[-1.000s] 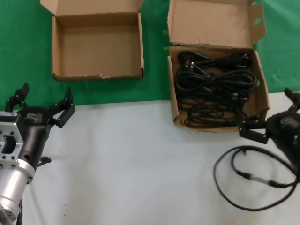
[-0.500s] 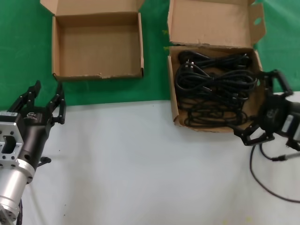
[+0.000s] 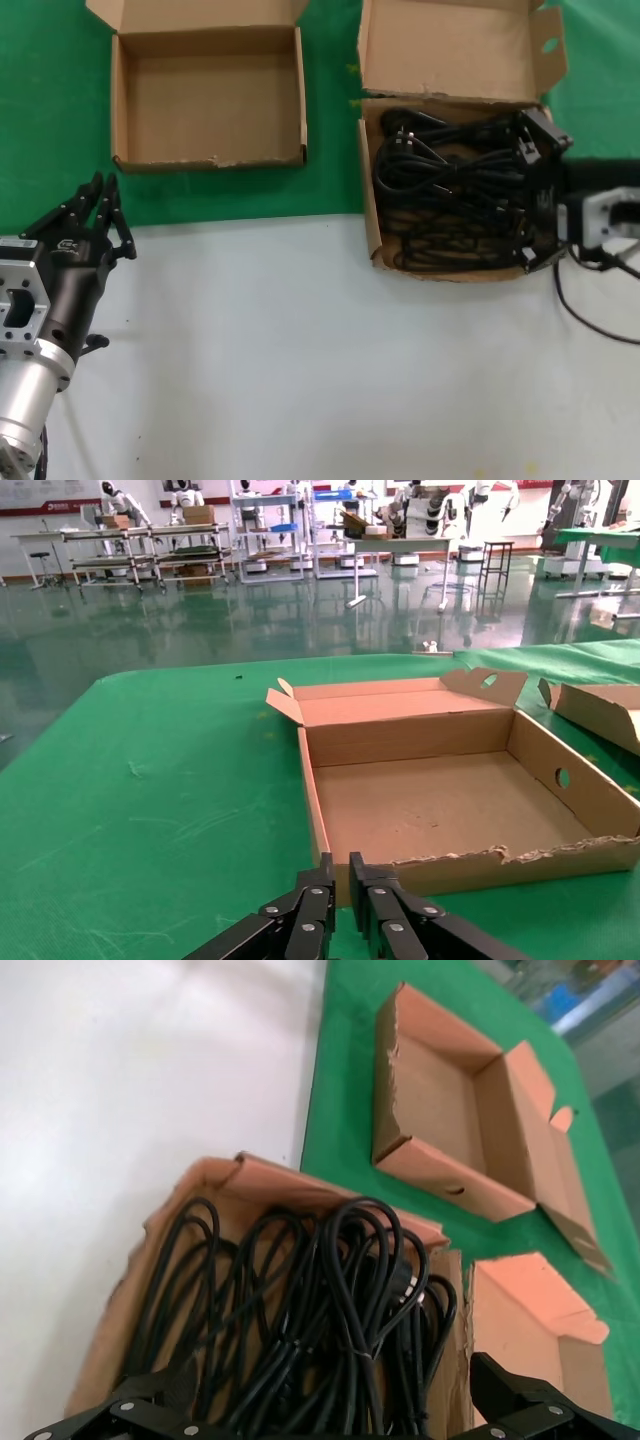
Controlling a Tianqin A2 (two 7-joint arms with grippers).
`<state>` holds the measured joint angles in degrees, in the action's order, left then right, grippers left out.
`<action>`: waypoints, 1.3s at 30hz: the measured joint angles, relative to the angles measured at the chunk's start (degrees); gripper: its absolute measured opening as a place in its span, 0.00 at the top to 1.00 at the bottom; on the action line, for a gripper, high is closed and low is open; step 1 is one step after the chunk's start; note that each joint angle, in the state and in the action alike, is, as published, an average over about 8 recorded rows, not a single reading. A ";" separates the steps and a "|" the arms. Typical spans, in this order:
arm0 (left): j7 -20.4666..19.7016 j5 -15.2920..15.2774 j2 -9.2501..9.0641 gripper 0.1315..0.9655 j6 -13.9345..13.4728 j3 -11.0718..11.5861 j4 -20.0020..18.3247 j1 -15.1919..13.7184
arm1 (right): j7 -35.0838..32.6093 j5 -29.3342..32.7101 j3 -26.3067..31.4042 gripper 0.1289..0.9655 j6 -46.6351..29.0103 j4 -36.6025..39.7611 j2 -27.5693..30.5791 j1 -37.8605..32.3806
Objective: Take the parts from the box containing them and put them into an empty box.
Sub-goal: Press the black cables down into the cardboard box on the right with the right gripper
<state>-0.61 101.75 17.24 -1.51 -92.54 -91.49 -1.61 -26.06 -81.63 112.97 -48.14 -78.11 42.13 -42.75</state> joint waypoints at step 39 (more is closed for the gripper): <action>0.00 0.00 0.00 0.98 0.00 0.00 0.00 0.00 | 9.36 13.17 6.48 0.61 -0.82 7.66 -7.13 -10.38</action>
<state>-0.61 101.75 17.23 -1.51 -92.54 -91.49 -1.61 -16.71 -68.46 119.44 -48.96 -70.45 35.00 -53.13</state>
